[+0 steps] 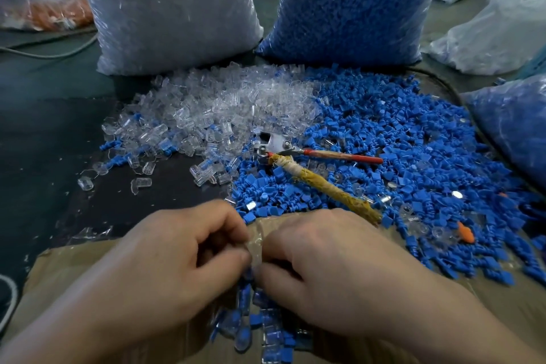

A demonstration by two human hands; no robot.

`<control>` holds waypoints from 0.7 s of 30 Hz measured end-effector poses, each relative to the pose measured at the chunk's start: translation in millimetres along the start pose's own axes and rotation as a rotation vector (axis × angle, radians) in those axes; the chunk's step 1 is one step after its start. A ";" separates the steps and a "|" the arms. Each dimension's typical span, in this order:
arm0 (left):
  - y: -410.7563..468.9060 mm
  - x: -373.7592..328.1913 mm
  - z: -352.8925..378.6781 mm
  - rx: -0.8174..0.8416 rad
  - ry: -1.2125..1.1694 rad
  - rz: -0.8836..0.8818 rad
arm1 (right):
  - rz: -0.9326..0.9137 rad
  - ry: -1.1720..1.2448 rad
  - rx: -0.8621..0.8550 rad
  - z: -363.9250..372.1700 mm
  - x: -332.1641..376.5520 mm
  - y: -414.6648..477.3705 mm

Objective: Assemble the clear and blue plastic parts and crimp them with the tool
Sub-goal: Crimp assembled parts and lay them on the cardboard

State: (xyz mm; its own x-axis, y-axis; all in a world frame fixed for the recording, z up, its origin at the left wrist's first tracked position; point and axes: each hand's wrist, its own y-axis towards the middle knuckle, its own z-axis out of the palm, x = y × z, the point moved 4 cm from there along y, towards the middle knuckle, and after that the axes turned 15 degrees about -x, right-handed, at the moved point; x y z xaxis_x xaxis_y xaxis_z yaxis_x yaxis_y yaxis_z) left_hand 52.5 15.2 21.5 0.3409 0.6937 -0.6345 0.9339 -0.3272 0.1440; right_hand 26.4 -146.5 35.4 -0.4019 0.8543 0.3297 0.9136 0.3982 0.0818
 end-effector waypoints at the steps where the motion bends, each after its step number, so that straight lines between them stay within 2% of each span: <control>1: 2.0 5.1 -2.0 -0.079 0.054 -0.029 | 0.016 -0.008 -0.033 -1.2 -2.7 1.2; 4: 8.6 19.3 -6.9 -0.272 0.248 -0.104 | 0.098 -0.018 -0.169 -3.1 -11.2 6.0; 8: 14.6 21.3 2.2 -0.198 0.444 -0.058 | 0.057 -0.142 -0.228 10.1 -9.5 16.4; 12: 18.0 10.5 7.4 -0.183 0.387 -0.032 | 0.048 -0.204 -0.216 18.3 -7.9 26.6; 21: 16.7 3.5 13.5 -0.291 0.246 -0.049 | 0.074 -0.167 -0.272 17.3 -10.6 28.6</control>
State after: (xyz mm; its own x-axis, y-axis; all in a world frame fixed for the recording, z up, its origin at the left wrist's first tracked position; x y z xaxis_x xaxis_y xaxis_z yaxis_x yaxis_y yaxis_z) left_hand 67.8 3.5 11.3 0.2777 0.8490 -0.4496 0.9291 -0.1183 0.3505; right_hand 55.8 -138.4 18.0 -0.3177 0.9295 0.1876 0.9147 0.2483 0.3188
